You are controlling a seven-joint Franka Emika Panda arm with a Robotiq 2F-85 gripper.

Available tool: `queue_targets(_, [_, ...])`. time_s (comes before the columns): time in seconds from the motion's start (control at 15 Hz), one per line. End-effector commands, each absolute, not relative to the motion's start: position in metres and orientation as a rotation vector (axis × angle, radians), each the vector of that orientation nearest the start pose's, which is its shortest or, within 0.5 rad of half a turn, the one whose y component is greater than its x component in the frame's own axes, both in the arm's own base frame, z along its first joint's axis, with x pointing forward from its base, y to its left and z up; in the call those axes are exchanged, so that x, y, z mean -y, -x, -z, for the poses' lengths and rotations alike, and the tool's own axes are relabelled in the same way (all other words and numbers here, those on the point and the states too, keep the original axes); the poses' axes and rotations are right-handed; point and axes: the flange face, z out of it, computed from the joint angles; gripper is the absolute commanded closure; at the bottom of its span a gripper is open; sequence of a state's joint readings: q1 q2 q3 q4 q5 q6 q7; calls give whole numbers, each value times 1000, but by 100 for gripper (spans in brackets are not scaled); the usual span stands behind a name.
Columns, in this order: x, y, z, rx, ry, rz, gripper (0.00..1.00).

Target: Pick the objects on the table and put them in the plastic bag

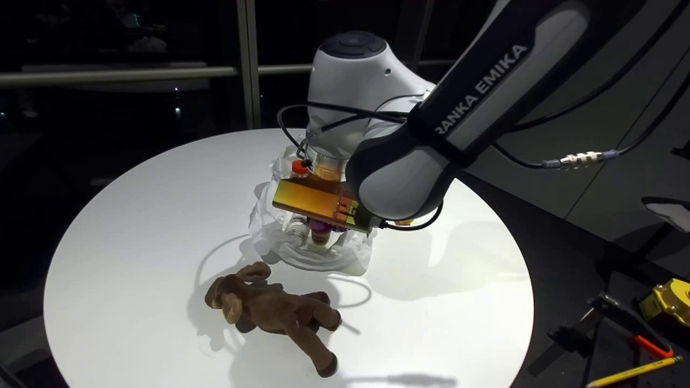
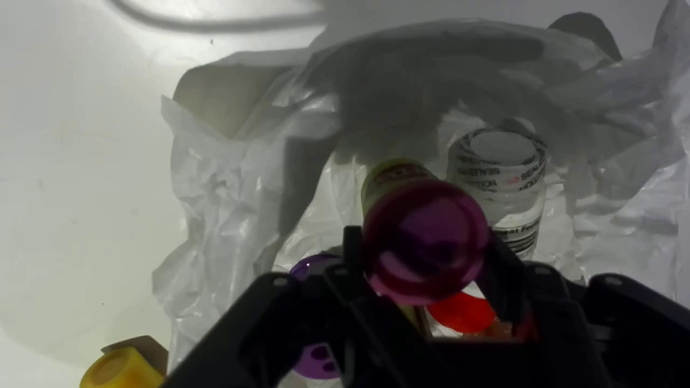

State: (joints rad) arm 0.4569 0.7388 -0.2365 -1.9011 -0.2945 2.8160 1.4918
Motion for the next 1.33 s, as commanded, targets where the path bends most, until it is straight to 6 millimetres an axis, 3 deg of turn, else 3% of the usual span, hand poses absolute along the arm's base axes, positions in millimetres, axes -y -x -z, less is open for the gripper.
queue_targets(0.0, [-155,-641,-130,-1413,2808,573,72])
queue_targets(0.47, [-143,-654,-117,-1432,2835,544,72])
queue_targets(0.53, [-144,-653,-111,-1427,2858,519,59])
queue_targets(0.6, [-144,-651,-107,-1418,2882,495,22])
queue_targets(0.73, [-143,-652,-113,-1422,2898,486,15])
queue_targets(0.87, [-143,-645,-131,-1458,2883,468,1])
queue_targets(1.13, [-137,-623,-184,-1459,2831,527,0])
queue_targets(1.27, [-122,-605,-211,-1454,2864,544,0])
